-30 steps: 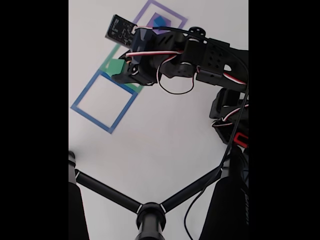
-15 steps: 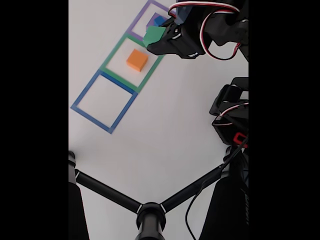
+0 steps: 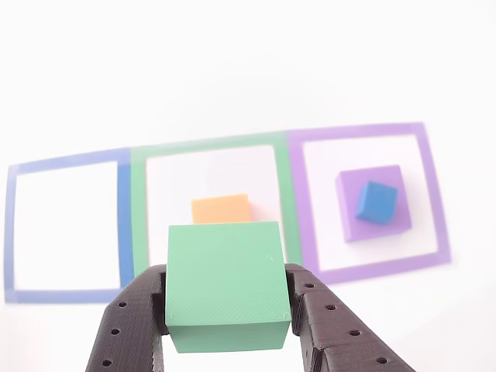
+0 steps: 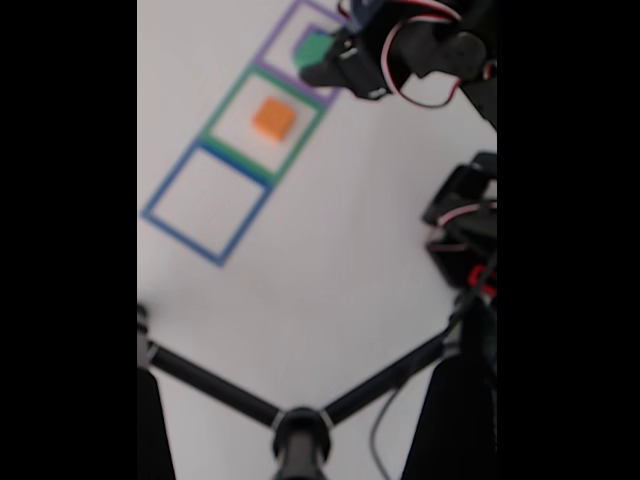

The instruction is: Tower of hanoi

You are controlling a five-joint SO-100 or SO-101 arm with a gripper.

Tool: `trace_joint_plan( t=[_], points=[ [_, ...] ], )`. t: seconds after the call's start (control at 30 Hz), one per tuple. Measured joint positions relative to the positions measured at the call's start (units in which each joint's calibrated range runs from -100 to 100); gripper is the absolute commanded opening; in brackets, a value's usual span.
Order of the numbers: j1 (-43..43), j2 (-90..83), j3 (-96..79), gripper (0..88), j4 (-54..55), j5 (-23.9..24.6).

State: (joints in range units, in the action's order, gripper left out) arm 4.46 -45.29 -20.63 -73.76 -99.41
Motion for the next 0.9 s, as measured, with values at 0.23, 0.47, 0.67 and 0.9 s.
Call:
trace_joint_plan(
  t=[0.23, 0.47, 0.67, 0.9],
  points=[
    [0.49, -1.86, -17.93, 7.4, 16.93, 0.0],
    [0.25, -0.17, -38.99, 7.3, 44.94, 0.0],
    [-0.82, 5.99, -49.35, 7.1, 65.81, 0.0],
    [-0.9, 14.44, -55.96, 7.1, 84.51, 0.0]
  ],
)
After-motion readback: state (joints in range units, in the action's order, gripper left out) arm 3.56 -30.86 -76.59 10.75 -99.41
